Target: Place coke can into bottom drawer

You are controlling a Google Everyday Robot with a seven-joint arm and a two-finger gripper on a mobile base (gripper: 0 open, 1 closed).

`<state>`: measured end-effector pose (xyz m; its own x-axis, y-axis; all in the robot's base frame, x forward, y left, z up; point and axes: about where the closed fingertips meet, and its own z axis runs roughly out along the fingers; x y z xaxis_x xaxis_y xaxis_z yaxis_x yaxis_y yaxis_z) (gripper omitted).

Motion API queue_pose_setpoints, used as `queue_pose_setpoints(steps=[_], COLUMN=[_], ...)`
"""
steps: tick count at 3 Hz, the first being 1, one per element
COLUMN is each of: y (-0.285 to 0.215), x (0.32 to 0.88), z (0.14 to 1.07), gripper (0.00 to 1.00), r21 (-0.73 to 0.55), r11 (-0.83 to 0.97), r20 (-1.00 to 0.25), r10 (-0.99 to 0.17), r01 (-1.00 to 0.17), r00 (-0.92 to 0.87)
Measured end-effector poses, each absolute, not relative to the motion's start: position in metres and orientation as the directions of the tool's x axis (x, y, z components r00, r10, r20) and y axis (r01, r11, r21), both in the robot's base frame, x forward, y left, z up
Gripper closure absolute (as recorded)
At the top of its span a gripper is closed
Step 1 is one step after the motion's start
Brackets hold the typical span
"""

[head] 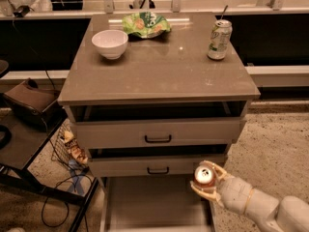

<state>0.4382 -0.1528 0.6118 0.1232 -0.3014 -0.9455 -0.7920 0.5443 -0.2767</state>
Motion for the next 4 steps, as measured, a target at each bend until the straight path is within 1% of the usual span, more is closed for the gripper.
queue_pose_setpoints(steps=[1, 2, 3, 4], y=[-0.153, -0.137, -0.123, -0.123], x=[0.438, 0.433, 0.417, 0.417], z=[0.538, 0.451, 0.382, 0.383], gripper=[1.0, 1.0, 1.0, 1.0], r21=[-0.281, -0.255, -0.202, -0.203], r11=[0.472, 0.357, 0.283, 0.283], r20=[-0.952, -0.961, -0.974, -0.974], r10=[-0.247, -0.195, -0.159, -0.159], r01=[-0.835, -0.899, -0.938, -0.938], r00=[0.181, 0.195, 0.162, 0.163])
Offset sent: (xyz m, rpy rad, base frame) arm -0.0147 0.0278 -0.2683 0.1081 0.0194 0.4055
